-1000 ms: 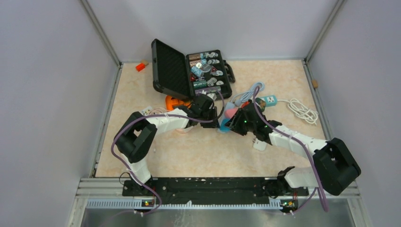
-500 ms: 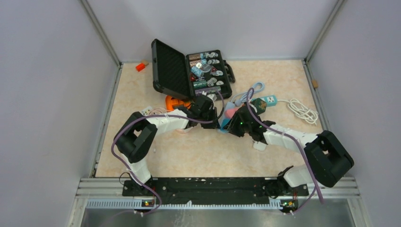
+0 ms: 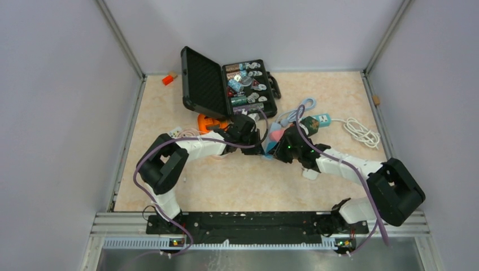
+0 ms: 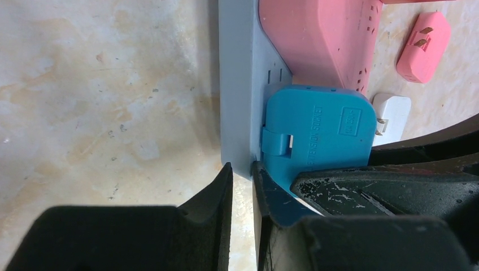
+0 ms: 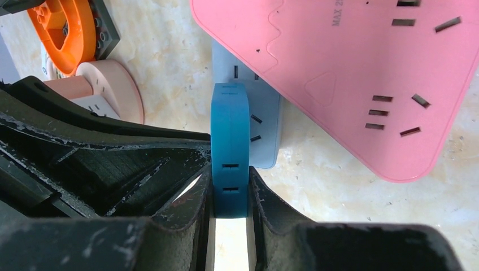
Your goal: Pull the plug off the socket
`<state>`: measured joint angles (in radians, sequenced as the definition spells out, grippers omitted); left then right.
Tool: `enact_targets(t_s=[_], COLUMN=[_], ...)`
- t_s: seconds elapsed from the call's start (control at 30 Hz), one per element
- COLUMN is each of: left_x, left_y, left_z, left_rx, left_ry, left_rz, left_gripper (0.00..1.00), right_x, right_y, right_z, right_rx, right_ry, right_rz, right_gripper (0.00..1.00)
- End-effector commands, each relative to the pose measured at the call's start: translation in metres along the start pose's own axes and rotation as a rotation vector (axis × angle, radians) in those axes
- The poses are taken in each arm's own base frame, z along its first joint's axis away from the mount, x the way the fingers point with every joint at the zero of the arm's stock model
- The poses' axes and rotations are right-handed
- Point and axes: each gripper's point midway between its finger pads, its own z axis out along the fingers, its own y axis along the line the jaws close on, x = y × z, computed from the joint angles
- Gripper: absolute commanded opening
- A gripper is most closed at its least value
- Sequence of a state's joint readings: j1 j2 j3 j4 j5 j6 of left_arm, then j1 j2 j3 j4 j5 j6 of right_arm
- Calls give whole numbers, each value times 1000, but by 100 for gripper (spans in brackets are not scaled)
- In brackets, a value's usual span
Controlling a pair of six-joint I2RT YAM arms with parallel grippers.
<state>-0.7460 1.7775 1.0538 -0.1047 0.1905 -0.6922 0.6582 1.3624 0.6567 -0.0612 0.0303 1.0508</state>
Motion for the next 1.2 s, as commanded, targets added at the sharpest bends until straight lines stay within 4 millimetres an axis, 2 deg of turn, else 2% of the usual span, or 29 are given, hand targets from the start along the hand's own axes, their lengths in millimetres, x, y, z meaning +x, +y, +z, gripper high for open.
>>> enact_targets(t_s=[0.0, 0.17, 0.33, 0.5, 0.63, 0.8, 0.9, 1.03, 1.17], left_x=[14, 18, 18, 8, -16, -57, -77, -87, -79], left_y=[27, 33, 34, 21, -13, -69, -91, -97, -82], left_z=[10, 14, 16, 13, 1, -32, -60, -92, -115], left_rx=[-102, -127, -135, -100, 11, 169, 208, 207, 155], left_ry=[34, 55, 64, 41, 6, -73, -131, -210, -253], left_rz=[-35, -46, -46, -41, 8, 117, 150, 175, 170], left_gripper=[19, 18, 18, 22, 31, 54, 70, 84, 91], right_x=[-26, -36, -43, -50, -50, -28, -5, 25, 47], right_y=[33, 52, 53, 29, 7, -26, -45, -53, -46], right_z=[-22, -43, -57, -77, -101, -121, -127, -128, -123], right_rx=[-101, -161, -149, -44, 16, 98, 116, 47, -60], right_ry=[-97, -122, -148, -198, -224, -149, -69, 29, 111], right_rz=[-4, 2, 3, -19, -52, -94, -92, -63, -4], right_gripper=[0, 0, 0, 0, 0, 0, 0, 0, 0])
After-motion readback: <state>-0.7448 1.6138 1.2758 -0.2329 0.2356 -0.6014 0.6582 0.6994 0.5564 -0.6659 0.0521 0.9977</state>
